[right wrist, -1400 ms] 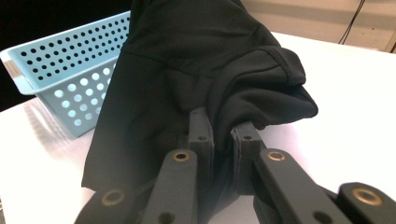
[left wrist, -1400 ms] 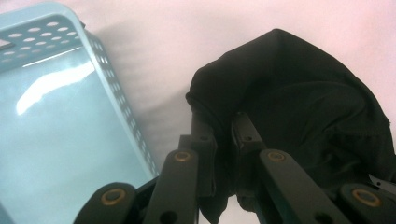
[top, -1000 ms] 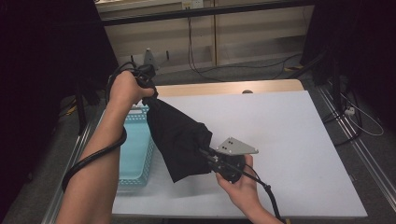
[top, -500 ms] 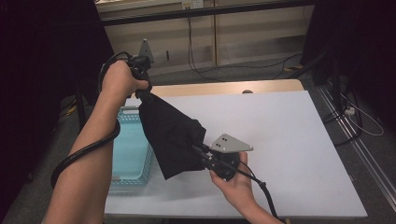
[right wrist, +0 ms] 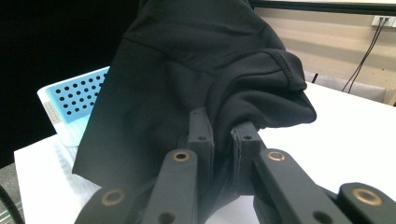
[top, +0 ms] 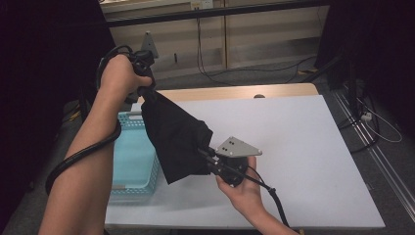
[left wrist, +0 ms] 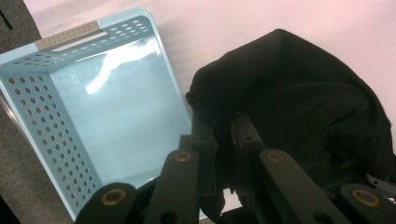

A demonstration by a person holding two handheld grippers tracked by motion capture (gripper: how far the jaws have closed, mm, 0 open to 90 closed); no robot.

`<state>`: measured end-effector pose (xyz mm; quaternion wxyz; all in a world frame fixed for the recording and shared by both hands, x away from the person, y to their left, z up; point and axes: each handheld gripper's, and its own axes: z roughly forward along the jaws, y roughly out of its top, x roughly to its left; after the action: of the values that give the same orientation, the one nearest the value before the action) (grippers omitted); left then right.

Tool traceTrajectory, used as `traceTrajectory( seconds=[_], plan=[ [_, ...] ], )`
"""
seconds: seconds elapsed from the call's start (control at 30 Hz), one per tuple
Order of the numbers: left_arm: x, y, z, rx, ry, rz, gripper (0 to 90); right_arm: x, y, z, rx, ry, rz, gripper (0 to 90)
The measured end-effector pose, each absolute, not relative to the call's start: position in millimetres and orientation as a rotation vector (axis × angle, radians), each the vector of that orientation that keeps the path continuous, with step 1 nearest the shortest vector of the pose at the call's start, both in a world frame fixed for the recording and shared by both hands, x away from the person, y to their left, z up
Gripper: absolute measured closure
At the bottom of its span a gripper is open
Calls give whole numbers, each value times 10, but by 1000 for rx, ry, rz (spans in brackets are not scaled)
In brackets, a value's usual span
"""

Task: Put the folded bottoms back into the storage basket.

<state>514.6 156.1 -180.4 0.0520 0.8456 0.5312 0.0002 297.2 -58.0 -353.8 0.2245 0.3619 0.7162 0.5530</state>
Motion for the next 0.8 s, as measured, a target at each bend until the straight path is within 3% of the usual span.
traceTrajectory(
  seconds=[0.8],
  plan=[
    [5128,1943,-1585,2504,1668,40,828,3047,-251,-3375,920,2004,1561,815]
  ],
)
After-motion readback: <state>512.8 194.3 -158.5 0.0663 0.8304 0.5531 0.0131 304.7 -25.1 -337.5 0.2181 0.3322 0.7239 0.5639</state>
